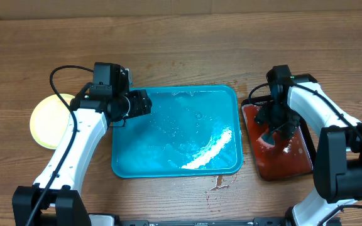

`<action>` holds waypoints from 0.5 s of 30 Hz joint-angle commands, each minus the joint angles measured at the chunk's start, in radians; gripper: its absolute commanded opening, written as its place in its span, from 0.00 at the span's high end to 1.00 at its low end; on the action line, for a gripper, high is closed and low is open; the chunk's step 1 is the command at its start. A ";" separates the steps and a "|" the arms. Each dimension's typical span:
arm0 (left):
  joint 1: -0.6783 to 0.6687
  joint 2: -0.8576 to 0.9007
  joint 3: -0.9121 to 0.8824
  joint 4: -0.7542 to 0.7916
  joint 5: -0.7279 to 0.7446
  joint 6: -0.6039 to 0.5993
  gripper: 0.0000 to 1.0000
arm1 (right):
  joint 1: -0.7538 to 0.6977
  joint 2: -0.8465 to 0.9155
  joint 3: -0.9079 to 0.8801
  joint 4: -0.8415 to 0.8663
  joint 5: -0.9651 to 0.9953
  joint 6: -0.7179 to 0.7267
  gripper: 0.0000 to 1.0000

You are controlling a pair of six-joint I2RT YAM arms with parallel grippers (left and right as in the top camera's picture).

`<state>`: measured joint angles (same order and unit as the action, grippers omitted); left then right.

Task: Clean dirty plates on tray and stack at the side
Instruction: 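Open the left gripper and withdraw it from the stack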

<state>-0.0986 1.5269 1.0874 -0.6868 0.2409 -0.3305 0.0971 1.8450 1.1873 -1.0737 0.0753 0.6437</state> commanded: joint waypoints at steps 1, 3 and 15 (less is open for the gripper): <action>-0.013 -0.022 0.022 0.003 -0.013 0.054 0.28 | -0.002 -0.004 0.027 -0.013 0.011 -0.030 0.18; -0.024 -0.024 0.024 0.003 -0.026 0.077 0.25 | -0.001 -0.009 0.064 -0.052 0.040 -0.031 0.18; -0.081 -0.109 0.203 -0.145 -0.306 0.044 0.06 | 0.007 -0.155 0.286 -0.127 0.063 -0.238 0.18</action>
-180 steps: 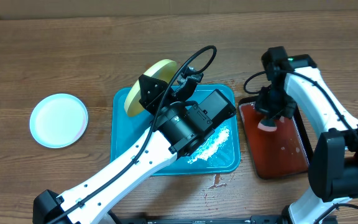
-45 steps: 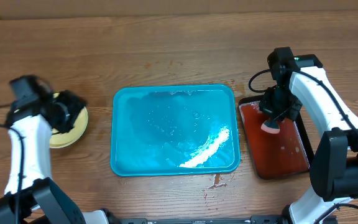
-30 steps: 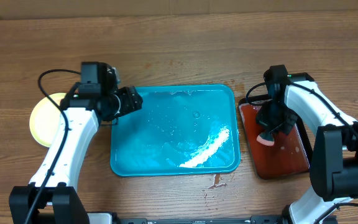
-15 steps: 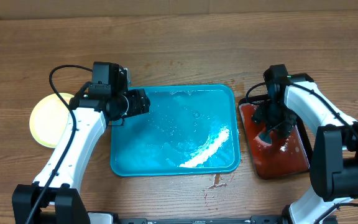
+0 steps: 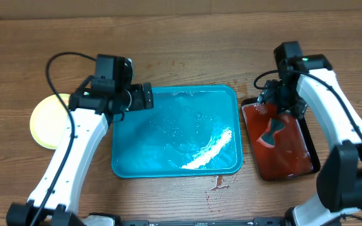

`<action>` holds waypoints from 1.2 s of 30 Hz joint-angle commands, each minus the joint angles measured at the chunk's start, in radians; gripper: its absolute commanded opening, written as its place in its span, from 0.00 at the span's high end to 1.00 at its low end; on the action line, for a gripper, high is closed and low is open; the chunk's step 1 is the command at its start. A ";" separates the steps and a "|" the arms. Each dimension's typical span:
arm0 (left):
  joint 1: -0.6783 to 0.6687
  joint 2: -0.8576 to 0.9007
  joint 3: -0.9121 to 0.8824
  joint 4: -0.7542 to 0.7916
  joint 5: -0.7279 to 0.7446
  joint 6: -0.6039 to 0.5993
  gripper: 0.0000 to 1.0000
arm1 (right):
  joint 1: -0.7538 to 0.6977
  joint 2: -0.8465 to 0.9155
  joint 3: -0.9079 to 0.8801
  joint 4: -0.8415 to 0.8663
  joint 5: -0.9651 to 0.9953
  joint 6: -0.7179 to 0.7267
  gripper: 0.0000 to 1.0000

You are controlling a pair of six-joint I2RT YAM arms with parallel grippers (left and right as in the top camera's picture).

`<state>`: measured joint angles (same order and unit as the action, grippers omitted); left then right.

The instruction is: Clean dirty plates on tray and stack at the side

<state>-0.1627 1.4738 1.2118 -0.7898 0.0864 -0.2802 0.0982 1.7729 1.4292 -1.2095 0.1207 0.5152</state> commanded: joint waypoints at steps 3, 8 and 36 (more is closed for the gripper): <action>-0.035 -0.090 0.124 -0.109 -0.272 -0.020 0.05 | 0.026 -0.148 0.045 0.037 0.017 -0.182 0.25; -0.072 -0.173 0.175 -0.184 -0.420 -0.059 0.02 | 0.078 -0.277 0.045 0.101 0.019 -0.274 0.28; -0.106 -0.994 0.231 -0.579 -0.694 -0.238 0.00 | 0.302 -0.883 0.045 0.171 0.246 -0.497 0.15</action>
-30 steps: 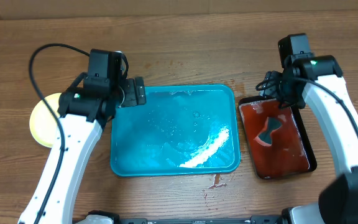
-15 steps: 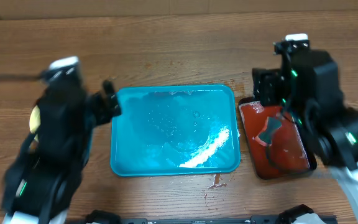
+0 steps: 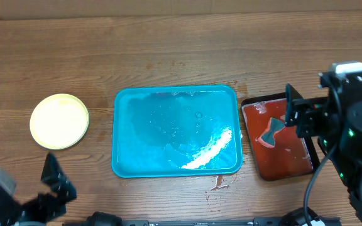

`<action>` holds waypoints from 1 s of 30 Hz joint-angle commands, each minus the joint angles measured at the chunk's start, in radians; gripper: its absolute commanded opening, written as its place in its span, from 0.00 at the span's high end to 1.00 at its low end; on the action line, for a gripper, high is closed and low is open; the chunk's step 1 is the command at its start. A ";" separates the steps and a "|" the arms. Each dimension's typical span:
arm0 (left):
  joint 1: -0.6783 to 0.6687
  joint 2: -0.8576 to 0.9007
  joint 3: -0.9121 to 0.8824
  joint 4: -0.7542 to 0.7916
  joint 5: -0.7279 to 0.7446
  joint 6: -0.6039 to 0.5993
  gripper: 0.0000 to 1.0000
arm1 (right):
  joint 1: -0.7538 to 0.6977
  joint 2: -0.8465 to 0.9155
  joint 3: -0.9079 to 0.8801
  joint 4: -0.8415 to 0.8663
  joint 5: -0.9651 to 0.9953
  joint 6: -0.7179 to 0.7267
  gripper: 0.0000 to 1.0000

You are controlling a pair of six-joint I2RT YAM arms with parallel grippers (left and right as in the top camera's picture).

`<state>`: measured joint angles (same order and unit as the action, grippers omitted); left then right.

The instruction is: Clean dirty plates on tray and stack at the side

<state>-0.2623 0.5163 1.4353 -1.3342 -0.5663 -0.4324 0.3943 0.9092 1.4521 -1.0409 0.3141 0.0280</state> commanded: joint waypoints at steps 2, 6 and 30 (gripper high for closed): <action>-0.006 -0.049 0.007 -0.087 -0.041 -0.125 0.00 | 0.005 -0.020 0.022 0.002 0.053 -0.010 0.00; -0.006 -0.051 0.006 -0.188 -0.018 -0.152 0.00 | 0.005 -0.019 0.022 -0.002 0.052 -0.010 0.00; -0.006 -0.051 0.006 -0.355 0.175 -0.151 0.00 | 0.005 -0.017 0.022 0.000 0.051 0.002 0.00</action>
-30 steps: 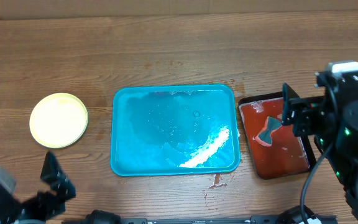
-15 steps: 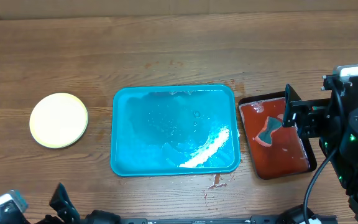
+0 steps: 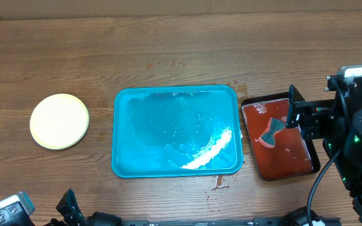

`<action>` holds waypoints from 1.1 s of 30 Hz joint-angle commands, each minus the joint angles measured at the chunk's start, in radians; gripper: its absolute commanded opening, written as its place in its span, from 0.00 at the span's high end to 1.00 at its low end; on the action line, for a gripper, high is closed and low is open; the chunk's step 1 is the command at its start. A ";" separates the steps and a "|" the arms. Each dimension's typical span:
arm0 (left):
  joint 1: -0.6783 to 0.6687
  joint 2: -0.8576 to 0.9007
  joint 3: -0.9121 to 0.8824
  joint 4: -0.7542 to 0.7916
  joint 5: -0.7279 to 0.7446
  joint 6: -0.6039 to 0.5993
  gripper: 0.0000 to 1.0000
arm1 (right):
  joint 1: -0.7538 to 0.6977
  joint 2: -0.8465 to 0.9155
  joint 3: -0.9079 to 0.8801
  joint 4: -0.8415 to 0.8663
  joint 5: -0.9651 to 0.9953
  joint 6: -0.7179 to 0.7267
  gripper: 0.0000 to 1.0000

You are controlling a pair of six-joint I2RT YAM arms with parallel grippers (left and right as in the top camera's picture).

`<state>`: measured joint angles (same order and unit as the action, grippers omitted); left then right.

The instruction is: Clean dirty plates on tray and stack at the side

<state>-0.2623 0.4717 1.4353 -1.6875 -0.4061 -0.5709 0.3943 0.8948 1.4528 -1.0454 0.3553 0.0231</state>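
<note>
A pale yellow plate (image 3: 59, 121) lies on the wood at the left, well clear of the blue tray (image 3: 126, 164). The tray holds only water streaks and no plate. My right gripper (image 3: 291, 108) hovers at the red tray's right side, jaws apart, with nothing between them. A grey-blue scrubber (image 3: 270, 133) lies loose in the red tray (image 3: 288, 163). At the bottom left edge only a tip of my left gripper (image 3: 68, 202) shows, far from the plate; its jaws cannot be made out.
A small puddle (image 3: 217, 183) sits on the wood just in front of the blue tray. The red tray lies in a black frame close to the blue tray's right rim.
My left arm has dropped further toward the bottom left corner, and the right arm has shifted slightly right. The plate, the trays and the scrubber lie as before.
First my left gripper was at the blue tray's upper left corner and the right gripper was down over the scrubber in the red tray. Then both were a little higher, the scrubber lying free. Later both arms were back at the near corners, where they are now.
</note>
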 commanded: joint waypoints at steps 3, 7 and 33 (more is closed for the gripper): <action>-0.006 -0.007 0.006 -0.002 0.015 -0.013 0.00 | 0.005 0.000 0.021 0.016 0.010 0.021 0.00; -0.006 -0.007 0.006 -0.002 0.015 -0.013 0.00 | 0.005 0.002 0.021 0.011 -0.017 0.037 0.00; -0.006 -0.007 0.006 -0.002 0.015 -0.013 0.00 | 0.003 0.044 0.021 -0.094 -0.042 0.059 0.00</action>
<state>-0.2623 0.4717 1.4353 -1.6875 -0.3954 -0.5709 0.3943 0.9424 1.4528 -1.1389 0.2958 0.0780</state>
